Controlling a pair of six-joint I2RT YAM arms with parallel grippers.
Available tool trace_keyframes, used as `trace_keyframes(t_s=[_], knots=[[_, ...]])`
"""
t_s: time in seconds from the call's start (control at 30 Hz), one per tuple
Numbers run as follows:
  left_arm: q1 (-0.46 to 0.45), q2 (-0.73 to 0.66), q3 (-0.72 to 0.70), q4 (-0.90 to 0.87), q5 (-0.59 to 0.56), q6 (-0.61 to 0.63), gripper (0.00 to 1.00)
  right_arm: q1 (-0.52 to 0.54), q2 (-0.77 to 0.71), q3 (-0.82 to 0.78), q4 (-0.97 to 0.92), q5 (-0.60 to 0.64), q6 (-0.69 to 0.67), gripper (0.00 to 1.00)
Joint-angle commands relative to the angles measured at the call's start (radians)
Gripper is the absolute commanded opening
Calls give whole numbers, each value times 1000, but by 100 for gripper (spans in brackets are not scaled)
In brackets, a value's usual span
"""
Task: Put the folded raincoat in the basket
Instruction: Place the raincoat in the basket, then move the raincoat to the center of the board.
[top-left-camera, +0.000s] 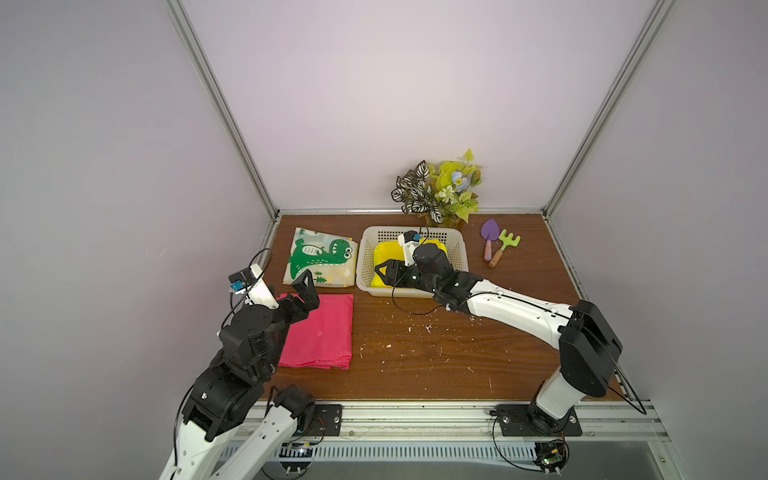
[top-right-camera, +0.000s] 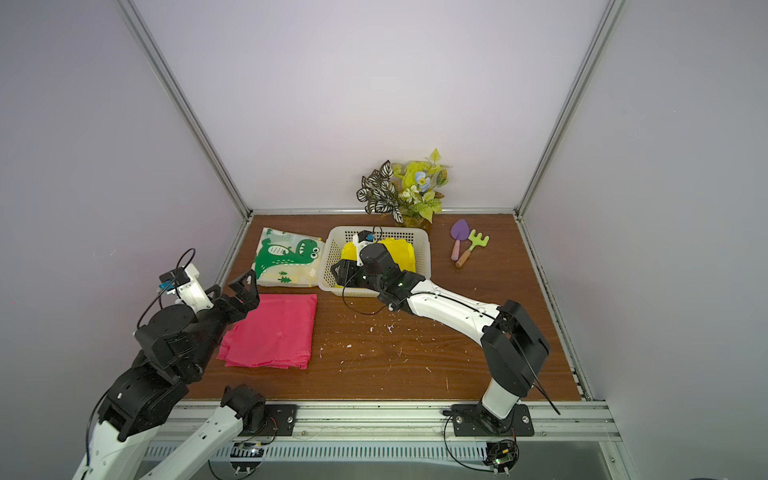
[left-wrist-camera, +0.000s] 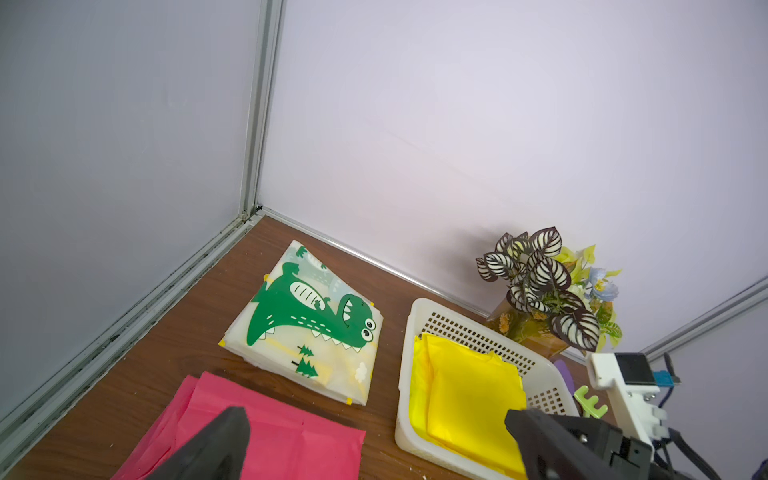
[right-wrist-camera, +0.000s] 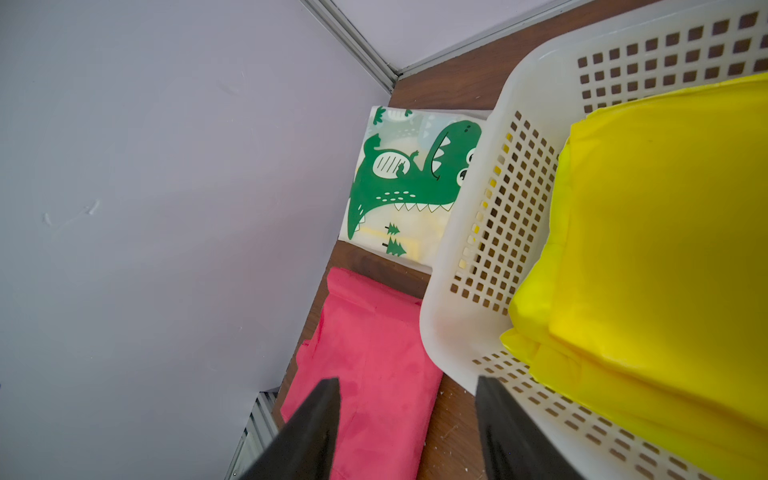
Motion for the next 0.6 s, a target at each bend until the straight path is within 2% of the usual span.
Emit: trace_keyframes(t_s=[0.0, 0.13, 0.2, 0.27, 0.37, 0.43, 0.57], knots=[[10, -13, -11, -131, 24, -7, 99, 59, 31, 55, -23, 73, 54, 59], [10, -49, -5, -146, -32, -24, 99, 118, 67, 93, -23, 81, 70, 60], [10, -42, 6, -156, -82, 16, 99, 135, 104, 149, -70, 75, 96, 60], [10, -5, 77, -192, -82, 86, 99, 151, 141, 178, -54, 34, 111, 60], [10, -14, 54, -195, -115, 132, 100, 197, 175, 174, -45, 45, 121, 60], [10, -27, 53, -212, -150, 109, 100, 222, 180, 160, -30, 55, 139, 60], [10, -91, 69, -227, -148, 54, 99, 252, 196, 186, -45, 55, 142, 60]])
